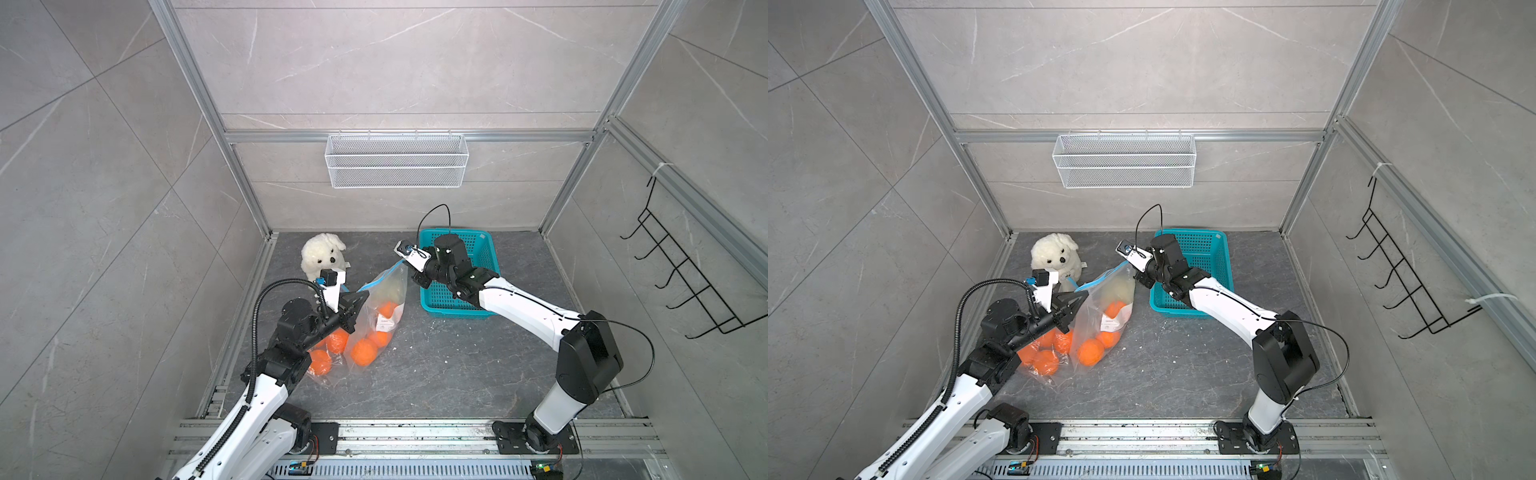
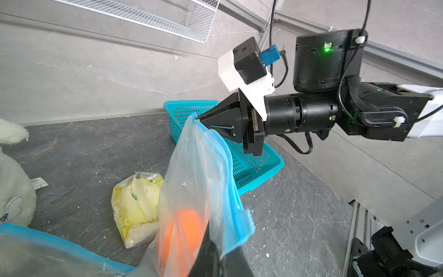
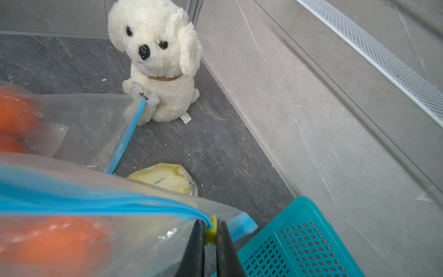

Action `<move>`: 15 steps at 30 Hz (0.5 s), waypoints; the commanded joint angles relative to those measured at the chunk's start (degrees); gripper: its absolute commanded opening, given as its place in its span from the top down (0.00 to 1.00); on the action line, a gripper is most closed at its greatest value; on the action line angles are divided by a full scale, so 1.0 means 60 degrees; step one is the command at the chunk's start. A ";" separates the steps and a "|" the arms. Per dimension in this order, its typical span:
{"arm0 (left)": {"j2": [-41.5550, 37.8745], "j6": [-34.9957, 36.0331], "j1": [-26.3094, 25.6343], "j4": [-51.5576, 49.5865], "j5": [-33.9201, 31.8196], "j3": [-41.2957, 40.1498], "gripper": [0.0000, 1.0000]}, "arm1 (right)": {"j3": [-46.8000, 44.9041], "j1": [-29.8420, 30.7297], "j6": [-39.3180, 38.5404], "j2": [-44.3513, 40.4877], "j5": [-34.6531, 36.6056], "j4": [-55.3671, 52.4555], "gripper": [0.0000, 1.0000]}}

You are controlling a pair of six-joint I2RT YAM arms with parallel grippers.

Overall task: Open the zip-top bag and take out the orange
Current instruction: Unzip the zipper on the zipper food storage bag.

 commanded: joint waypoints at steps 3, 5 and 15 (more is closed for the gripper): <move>-0.0602 -0.0301 0.0050 0.0440 0.0657 0.0090 1.00 | 0.0516 -0.1117 0.0284 0.0453 0.2864 0.0020 1.00; -0.0518 -0.0341 0.0051 0.0526 0.0551 -0.0001 1.00 | 0.0612 -0.1111 0.0221 0.0502 0.3366 0.0082 1.00; 0.0376 -0.0755 0.0051 0.1015 0.0707 0.0036 0.85 | 0.0710 -0.0514 0.0315 0.0558 0.2190 -0.0012 1.00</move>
